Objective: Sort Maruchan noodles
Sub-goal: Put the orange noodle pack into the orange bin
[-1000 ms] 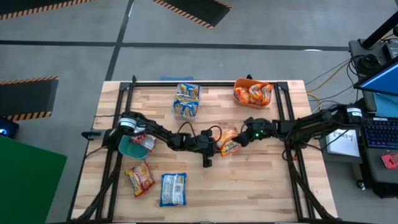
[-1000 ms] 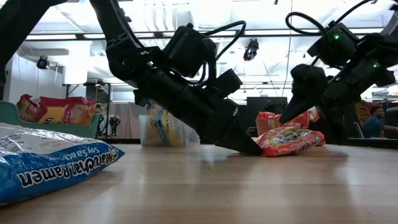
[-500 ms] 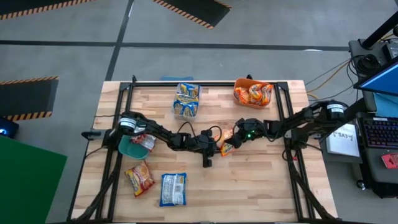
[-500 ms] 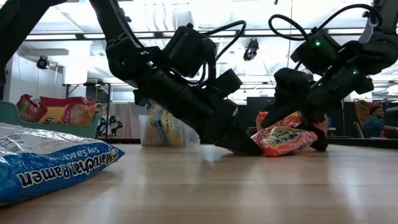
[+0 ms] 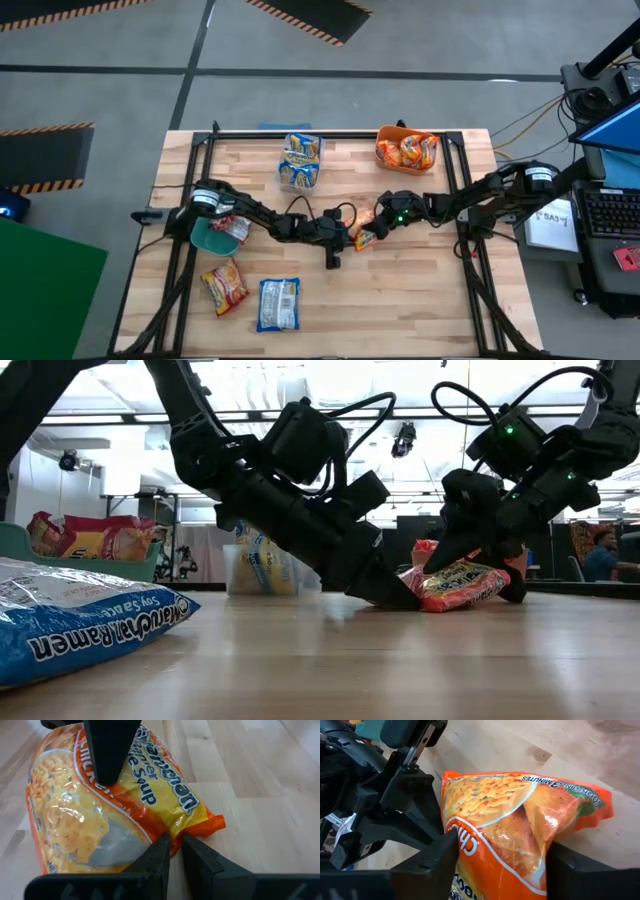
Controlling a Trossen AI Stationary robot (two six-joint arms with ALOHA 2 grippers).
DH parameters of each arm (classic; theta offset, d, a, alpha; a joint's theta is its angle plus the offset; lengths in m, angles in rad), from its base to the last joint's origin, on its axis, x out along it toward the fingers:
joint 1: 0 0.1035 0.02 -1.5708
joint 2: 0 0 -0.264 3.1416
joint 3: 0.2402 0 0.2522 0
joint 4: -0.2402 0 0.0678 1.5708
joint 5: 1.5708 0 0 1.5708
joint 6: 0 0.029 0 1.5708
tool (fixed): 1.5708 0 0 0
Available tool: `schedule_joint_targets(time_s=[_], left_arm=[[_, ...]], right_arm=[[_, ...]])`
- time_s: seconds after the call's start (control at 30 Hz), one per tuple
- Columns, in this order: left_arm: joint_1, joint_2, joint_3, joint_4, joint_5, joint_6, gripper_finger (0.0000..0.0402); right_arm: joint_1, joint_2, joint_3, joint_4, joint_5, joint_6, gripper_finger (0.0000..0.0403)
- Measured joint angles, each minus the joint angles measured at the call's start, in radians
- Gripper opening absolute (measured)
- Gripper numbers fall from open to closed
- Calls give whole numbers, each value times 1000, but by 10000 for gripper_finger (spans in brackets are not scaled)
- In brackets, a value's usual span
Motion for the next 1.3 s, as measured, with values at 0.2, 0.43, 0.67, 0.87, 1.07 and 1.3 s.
schedule_joint_targets(time_s=[0.2,0.43,0.67,0.87,1.07,1.3], left_arm=[[0,-6,-1,-2,0,9,36],[1,-46,-2,-18,0,45,36],[1,-102,-2,-78,0,55,36],[1,-227,-26,-204,-13,130,36],[2,-434,-99,-309,-74,252,36],[2,-705,-247,-235,-80,315,36]], right_arm=[[0,-6,0,-7,-2,2,153],[0,-43,0,-6,-14,-4,65],[0,-96,0,-6,-24,-11,48],[-4,-162,0,-10,-27,-13,46],[-24,-246,3,-54,-26,-19,44],[-81,-349,182,-402,-14,-124,43]])
